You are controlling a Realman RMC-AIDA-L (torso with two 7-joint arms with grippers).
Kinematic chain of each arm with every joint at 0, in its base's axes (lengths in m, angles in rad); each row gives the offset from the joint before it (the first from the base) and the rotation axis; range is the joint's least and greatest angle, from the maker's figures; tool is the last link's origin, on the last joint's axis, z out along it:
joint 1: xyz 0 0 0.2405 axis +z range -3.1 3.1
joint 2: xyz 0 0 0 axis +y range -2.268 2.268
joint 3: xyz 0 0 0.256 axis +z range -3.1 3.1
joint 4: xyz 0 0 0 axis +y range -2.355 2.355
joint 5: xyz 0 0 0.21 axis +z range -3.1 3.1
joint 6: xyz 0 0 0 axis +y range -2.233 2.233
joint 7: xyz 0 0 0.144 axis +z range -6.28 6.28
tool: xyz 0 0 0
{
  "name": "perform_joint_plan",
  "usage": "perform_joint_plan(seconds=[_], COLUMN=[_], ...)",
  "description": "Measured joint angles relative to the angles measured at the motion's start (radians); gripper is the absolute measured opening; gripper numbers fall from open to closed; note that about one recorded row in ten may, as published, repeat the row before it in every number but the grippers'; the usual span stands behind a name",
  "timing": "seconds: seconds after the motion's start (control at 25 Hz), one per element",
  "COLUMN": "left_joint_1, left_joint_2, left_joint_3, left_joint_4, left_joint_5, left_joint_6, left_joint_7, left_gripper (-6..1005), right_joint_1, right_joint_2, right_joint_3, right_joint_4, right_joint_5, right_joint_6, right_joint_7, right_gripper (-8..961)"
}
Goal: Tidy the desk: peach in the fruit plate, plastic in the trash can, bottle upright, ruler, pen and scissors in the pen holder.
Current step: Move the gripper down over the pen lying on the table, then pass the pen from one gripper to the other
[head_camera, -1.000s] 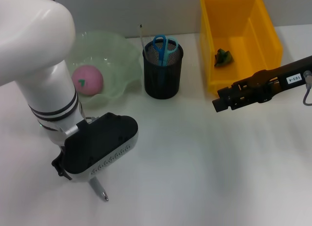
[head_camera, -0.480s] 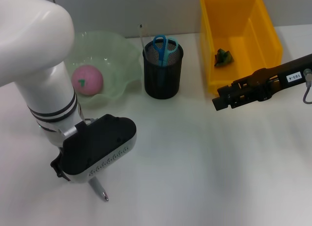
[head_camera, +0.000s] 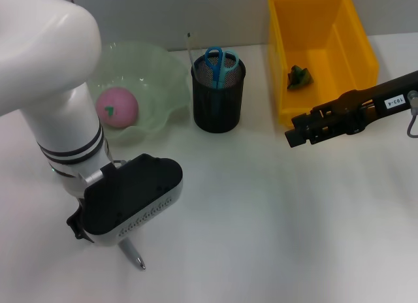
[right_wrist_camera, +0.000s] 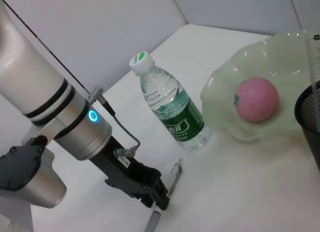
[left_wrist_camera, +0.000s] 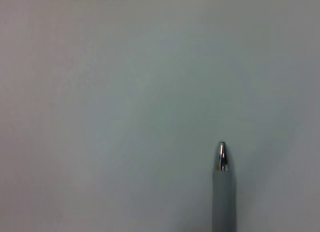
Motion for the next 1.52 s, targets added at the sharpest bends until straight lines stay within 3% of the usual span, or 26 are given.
perform_joint_plan(seconds=[0.6, 1.52], left_joint_1=[-0.002, 0.007], left_joint_2=[-0.001, 0.003], left_joint_3=[0.003, -0.034], left_joint_4=[-0.002, -0.012], left_joint_5=[0.002, -0.001], left_joint_6=[-0.005, 0.0], left_joint_7=[0.01, 0.043], left_gripper=[302, 159], right_joint_1=[0.007, 0.015], right_joint_2=[-0.001, -0.008], right_joint_3=[0.003, 0.009], right_joint_4=[0.0, -0.01], right_joint_5=[0.0, 0.0], right_joint_6=[0.0, -0.01], right_joint_7=[0.0, 0.0], right_gripper=[676, 675])
